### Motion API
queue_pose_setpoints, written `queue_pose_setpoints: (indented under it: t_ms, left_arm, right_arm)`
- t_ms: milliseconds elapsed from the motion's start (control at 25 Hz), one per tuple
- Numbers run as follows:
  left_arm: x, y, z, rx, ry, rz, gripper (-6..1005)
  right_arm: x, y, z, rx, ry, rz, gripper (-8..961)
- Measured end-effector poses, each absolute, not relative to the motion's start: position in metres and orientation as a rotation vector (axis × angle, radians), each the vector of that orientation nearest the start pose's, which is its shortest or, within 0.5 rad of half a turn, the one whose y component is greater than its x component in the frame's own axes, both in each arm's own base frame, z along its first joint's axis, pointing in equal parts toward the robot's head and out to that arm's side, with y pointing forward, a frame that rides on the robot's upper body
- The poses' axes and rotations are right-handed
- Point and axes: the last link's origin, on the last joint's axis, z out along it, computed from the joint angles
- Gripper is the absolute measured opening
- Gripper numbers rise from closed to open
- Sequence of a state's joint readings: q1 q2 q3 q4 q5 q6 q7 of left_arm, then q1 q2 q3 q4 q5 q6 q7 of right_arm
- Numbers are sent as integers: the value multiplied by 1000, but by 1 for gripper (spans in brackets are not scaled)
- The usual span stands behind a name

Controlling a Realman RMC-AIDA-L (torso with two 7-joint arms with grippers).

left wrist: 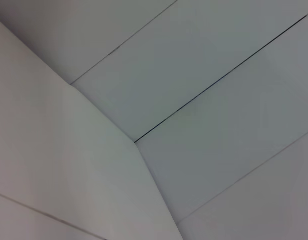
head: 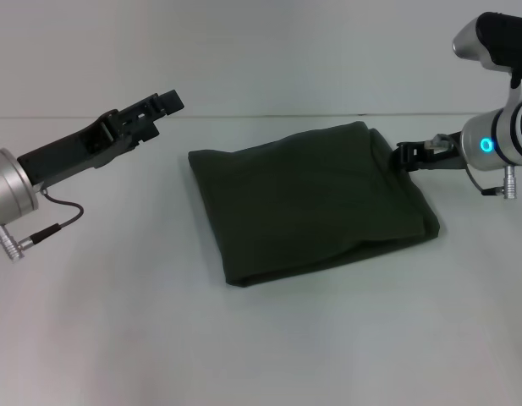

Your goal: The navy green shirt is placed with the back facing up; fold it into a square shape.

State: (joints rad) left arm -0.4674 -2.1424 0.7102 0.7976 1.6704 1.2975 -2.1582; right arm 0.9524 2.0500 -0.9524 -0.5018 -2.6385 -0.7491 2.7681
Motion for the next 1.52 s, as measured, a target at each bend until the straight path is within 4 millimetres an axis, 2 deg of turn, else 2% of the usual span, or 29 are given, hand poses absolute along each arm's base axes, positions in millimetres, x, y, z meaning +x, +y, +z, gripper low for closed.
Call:
queue_pose_setpoints:
  t_ms: [200, 360, 480, 600, 760, 960, 1200, 1520]
  left_arm:
    - [-252, 367, 35, -2027, -1532, -1206, 941]
    - [-254, 361, 35, -2075, -1604, -1165, 941]
    - [-260, 352, 34, -2088, -1721, -1127, 941]
    - [-265, 338, 30, -2085, -1877, -1103, 941]
    - [-272, 326, 15, -2012, -2088, -1084, 941]
    - [-278, 320, -19, -1877, -2259, -1080, 940]
    - [-280, 319, -48, -1792, -2348, -1019, 940]
    - [-287, 319, -61, -1736, -2365, -953, 939]
  right_arm:
    - [234, 473, 6, -1871, 1489, 138, 252]
    - [241, 465, 38, -1866, 1580, 321, 329]
    - [250, 446, 55, -1939, 1599, 548, 373]
    - [266, 418, 69, -1982, 1580, 870, 386]
    - [287, 391, 80, -1944, 1561, 1098, 453]
    - [300, 375, 81, -1895, 1555, 1169, 557]
    - [300, 374, 78, -1898, 1555, 1177, 784]
    - [297, 377, 76, -1897, 1545, 1191, 822]
